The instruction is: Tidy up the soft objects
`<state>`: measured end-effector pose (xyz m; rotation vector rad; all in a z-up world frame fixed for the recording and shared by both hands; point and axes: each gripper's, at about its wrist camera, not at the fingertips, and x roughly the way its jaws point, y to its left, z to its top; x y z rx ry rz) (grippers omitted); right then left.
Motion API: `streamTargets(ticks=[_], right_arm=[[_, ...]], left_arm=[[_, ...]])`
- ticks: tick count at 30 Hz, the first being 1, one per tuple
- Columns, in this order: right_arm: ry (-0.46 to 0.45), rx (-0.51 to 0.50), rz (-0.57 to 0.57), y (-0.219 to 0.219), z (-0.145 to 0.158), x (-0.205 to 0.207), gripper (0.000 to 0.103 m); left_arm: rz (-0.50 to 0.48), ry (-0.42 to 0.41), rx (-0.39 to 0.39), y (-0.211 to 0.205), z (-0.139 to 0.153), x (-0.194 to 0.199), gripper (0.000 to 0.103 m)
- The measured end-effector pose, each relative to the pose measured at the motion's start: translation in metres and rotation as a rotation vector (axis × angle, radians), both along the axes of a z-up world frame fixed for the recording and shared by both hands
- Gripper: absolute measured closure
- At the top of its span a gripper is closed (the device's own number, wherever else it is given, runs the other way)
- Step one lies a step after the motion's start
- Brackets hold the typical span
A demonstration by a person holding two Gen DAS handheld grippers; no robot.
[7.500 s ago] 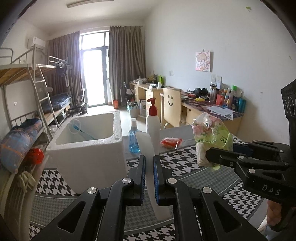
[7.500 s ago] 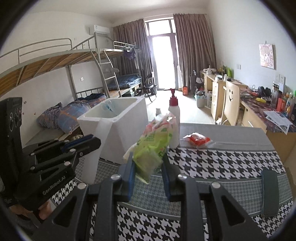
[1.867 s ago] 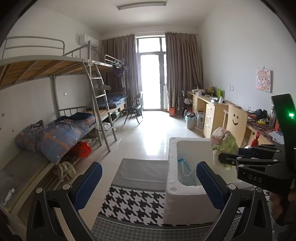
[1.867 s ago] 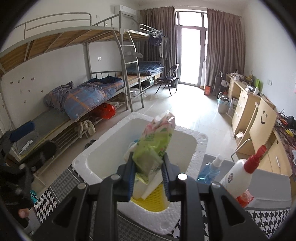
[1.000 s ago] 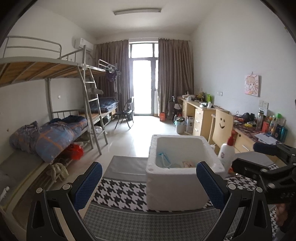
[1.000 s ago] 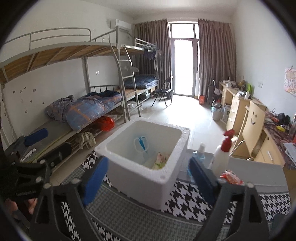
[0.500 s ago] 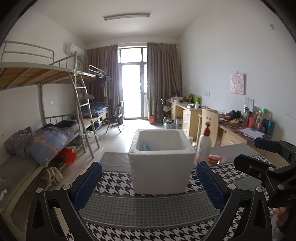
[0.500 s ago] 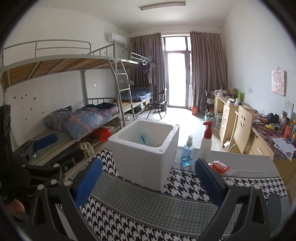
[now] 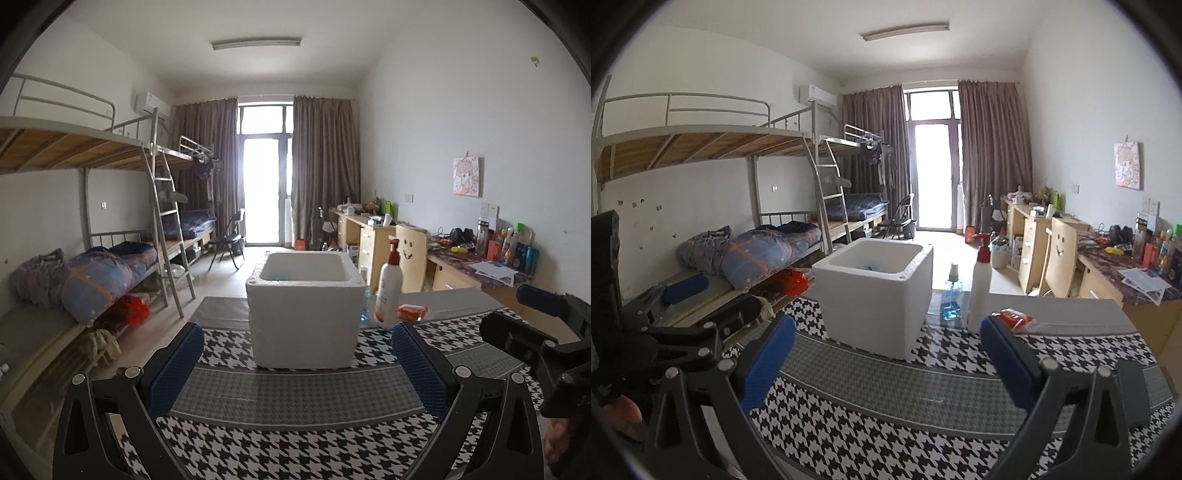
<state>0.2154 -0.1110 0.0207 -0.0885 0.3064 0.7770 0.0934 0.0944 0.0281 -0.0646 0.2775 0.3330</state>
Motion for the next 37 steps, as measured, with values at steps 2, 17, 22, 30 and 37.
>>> streamTargets(ticks=[2, 17, 22, 30, 37], right_arm=[[-0.004, 0.009, -0.018, -0.004, -0.004, -0.005, 0.002], [0.002, 0.049, -0.097, -0.033, -0.041, -0.020, 0.002], [0.000, 0.045, -0.100, -0.036, -0.045, -0.023, 0.002], [0.006, 0.047, -0.101, -0.040, -0.047, -0.026, 0.002], [0.008, 0.046, -0.099, -0.040, -0.047, -0.027, 0.002]], left_arm=[[-0.005, 0.000, 0.007, -0.004, -0.004, -0.004, 0.001], [0.009, -0.032, 0.014, -0.011, -0.025, -0.024, 0.001], [0.010, -0.031, 0.011, -0.012, -0.027, -0.024, 0.001], [0.014, -0.021, 0.005, -0.011, -0.031, -0.027, 0.001], [0.012, -0.022, 0.007, -0.008, -0.031, -0.029, 0.001]])
